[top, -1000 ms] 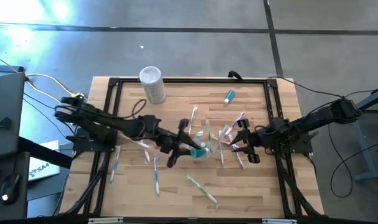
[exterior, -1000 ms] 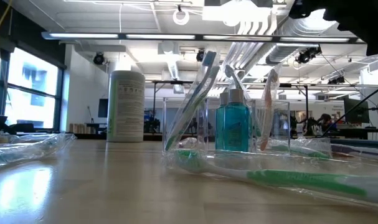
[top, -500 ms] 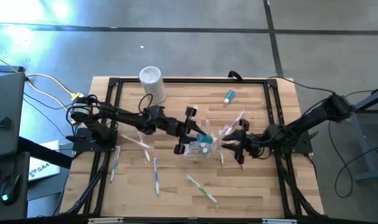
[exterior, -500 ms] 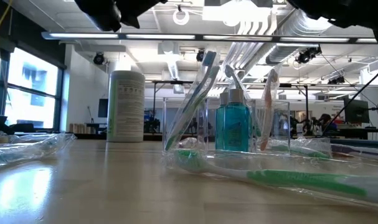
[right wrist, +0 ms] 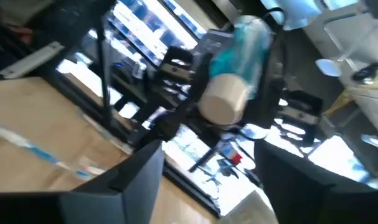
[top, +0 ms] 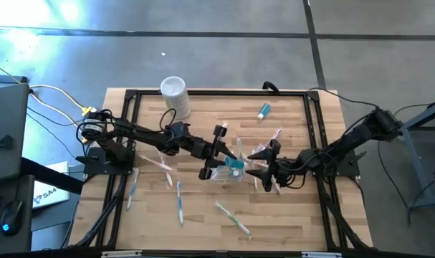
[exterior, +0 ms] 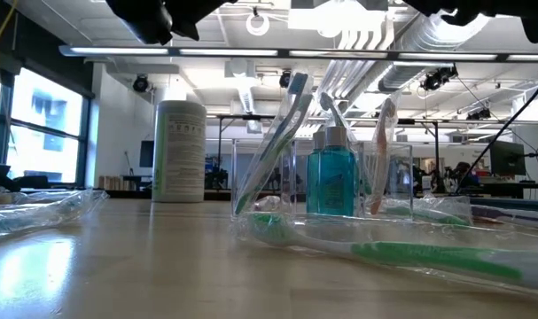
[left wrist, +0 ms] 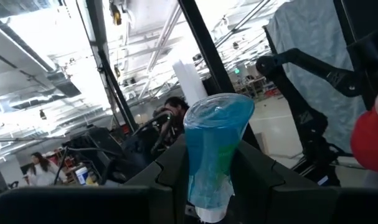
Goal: Pick & Place toothbrushing station
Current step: Put the blue mouthwash into the middle section of the transparent organizer
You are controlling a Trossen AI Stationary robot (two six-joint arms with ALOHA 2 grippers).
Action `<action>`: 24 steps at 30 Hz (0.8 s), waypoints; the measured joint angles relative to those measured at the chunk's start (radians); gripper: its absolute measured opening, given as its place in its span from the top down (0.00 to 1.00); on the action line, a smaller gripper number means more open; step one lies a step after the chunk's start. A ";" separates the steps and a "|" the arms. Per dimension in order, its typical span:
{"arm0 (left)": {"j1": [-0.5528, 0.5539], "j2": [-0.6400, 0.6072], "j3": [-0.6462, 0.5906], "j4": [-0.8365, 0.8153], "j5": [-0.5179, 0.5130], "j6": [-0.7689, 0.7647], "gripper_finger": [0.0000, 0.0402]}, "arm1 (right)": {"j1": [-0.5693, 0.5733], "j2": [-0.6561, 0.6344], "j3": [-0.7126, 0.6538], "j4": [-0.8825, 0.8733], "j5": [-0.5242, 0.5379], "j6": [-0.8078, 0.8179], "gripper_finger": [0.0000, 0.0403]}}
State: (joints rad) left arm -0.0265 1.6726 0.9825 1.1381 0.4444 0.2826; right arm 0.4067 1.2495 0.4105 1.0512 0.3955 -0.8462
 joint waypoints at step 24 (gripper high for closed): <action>0.000 0.000 0.000 -0.003 -0.009 0.019 0.77 | -0.003 0.071 0.110 -0.003 0.015 -0.146 0.37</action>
State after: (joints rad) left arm -0.0261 1.6726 0.9825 1.1348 0.4351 0.3020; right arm 0.4034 1.3204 0.5204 1.0482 0.4103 -0.9918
